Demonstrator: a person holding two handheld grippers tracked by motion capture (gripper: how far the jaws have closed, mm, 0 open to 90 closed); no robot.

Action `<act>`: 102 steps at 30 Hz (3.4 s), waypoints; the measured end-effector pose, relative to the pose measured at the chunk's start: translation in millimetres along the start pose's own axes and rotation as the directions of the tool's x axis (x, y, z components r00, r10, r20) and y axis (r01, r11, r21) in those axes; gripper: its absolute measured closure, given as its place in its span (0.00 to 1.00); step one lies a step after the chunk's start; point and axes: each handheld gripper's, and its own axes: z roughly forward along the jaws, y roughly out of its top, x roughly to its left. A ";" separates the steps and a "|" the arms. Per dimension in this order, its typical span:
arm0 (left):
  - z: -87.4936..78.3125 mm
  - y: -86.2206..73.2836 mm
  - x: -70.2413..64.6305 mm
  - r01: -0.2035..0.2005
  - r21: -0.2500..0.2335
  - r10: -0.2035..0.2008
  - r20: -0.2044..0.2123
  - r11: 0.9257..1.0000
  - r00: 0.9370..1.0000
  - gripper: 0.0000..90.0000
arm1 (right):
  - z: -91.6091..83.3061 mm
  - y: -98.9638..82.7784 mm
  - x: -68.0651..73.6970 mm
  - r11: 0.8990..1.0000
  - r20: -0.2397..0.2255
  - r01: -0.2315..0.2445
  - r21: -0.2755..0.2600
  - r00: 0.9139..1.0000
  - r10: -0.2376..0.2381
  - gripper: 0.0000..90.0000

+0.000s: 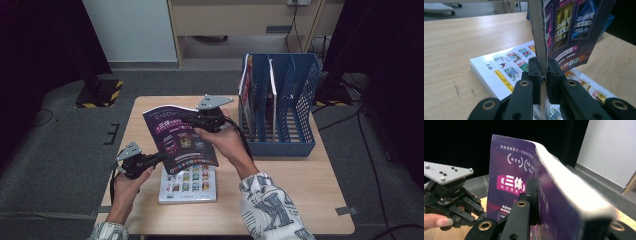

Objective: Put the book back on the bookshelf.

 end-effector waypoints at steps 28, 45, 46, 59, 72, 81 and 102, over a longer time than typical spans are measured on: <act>-6.5 -0.8 3.6 -0.009 0.006 0.010 -0.026 1.000 1.000 0.94 | 0.0 -3.0 6.4 0.999 -0.100 -0.023 -0.035 0.995 0.019 0.89; -10.2 -5.2 16.1 0.067 -0.055 -0.076 -0.171 0.996 0.982 0.30 | -29.3 6.8 6.0 0.997 0.035 0.016 -0.073 0.999 -0.014 0.94; -9.5 -6.5 16.9 0.069 -0.043 -0.076 -0.193 0.997 0.978 0.24 | -32.7 6.7 2.6 0.997 0.061 0.011 -0.079 0.998 -0.006 0.94; -5.0 -18.8 30.2 0.135 0.060 -0.117 -0.240 0.989 0.964 0.11 | -48.7 9.3 -0.2 0.997 0.157 0.000 -0.078 0.987 0.012 0.94; -7.4 -24.7 38.8 0.118 0.128 -0.068 -0.338 0.985 0.939 0.09 | -64.5 3.7 0.6 0.996 0.151 -0.021 -0.090 0.988 0.034 0.94; -8.7 -29.9 45.7 0.142 0.153 -0.073 -0.389 0.978 0.918 0.10 | -81.6 -4.3 -1.8 0.993 0.158 -0.041 -0.110 0.986 0.059 0.94; -1.1 -44.5 52.3 0.178 0.264 -0.055 -0.416 0.948 0.908 0.10 | -118.0 -13.3 -4.6 0.991 0.171 -0.051 -0.127 0.983 0.072 0.94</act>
